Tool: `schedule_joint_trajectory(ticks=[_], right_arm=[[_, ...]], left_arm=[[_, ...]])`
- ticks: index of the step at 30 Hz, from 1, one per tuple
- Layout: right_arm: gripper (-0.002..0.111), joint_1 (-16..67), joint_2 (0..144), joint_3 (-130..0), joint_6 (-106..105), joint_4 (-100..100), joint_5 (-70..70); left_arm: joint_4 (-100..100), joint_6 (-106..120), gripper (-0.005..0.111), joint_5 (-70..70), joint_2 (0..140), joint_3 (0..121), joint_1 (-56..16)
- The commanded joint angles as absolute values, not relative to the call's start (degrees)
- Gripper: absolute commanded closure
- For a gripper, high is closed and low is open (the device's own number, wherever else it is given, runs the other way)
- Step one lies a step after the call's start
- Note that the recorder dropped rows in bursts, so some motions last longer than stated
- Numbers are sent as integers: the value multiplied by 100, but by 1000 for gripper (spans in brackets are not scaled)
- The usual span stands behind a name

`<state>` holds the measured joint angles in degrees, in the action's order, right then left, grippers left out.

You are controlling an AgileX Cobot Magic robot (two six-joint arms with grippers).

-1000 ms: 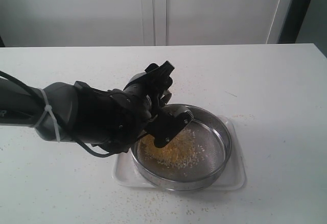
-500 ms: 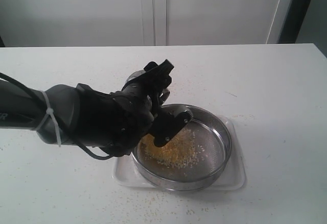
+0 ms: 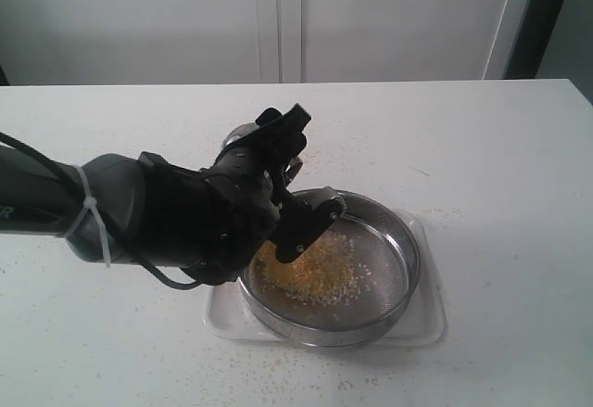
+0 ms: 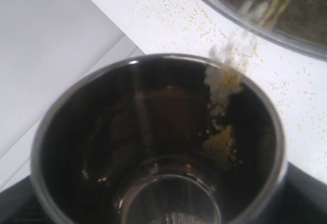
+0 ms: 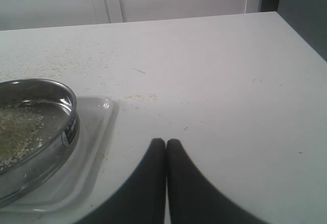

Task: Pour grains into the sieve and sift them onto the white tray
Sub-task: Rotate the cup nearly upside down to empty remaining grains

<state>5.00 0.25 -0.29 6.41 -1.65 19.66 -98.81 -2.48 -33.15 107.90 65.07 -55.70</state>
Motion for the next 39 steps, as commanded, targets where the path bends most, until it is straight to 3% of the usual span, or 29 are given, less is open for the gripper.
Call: schedule_joint_trajectory(ticks=[1,39], right_arm=[[108,468,0,0,628,-177,1922],[108,468,0,0,628,-177,1922]], left_arm=[[-9995,-264,107,-3421,10753,6540,-5602],[-9995,498,107,-4404,11137,6855,-5886]])
